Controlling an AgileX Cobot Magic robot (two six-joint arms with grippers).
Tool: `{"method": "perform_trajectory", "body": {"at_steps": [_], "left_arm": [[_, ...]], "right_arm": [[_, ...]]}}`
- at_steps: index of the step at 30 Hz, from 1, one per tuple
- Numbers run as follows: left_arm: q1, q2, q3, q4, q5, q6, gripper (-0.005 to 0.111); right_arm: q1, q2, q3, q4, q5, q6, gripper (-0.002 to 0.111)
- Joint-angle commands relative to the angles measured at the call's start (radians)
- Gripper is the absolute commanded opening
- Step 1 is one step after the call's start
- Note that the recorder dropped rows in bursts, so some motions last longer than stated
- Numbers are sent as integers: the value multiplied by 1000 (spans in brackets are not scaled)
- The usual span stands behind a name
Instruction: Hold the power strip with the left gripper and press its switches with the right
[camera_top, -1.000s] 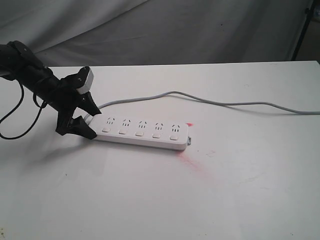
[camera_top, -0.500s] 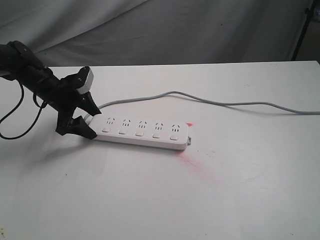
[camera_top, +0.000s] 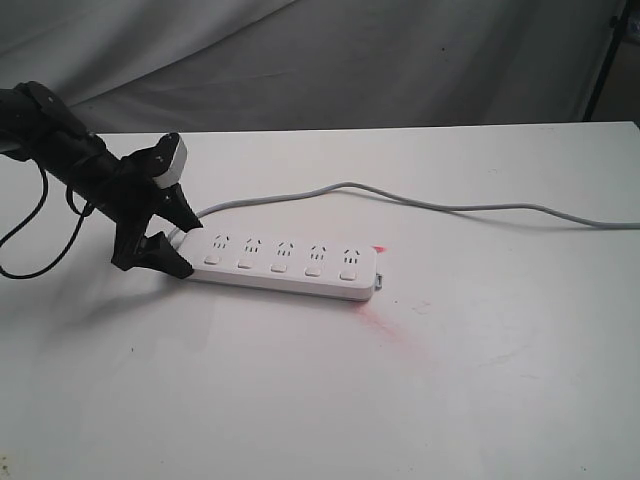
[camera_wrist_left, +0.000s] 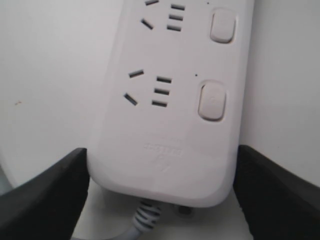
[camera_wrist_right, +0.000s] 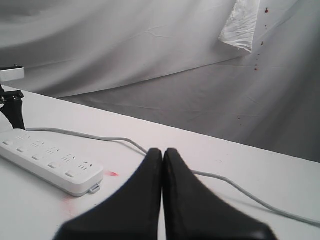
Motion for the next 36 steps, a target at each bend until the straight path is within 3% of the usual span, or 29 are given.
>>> {"method": "perform_trajectory", "body": {"at_steps": [1, 8, 15, 25, 30, 33, 36], "left_arm": [[-6, 1, -4, -14, -27, -9, 69], [-6, 1, -4, -14, -27, -9, 69], [-6, 1, -4, -14, -27, -9, 69], [-6, 1, -4, -14, -27, -9, 69], [-6, 1, -4, -14, -27, -9, 69], [-6, 1, -4, -14, -27, -9, 69], [-6, 1, -4, -14, -27, -9, 69]], "right_arm": [[-8, -3, 4, -3, -9, 5, 0], [-8, -3, -18, -3, 28, 5, 0], [-8, 6, -296, -11, 340, 5, 0], [-8, 381, -713, -70, 428, -3, 0], [-8, 574, -868, -36, 636, -3, 0], [-8, 647, -882, 34, 655, 56, 0], [75, 727, -882, 91, 732, 127, 0]]}}
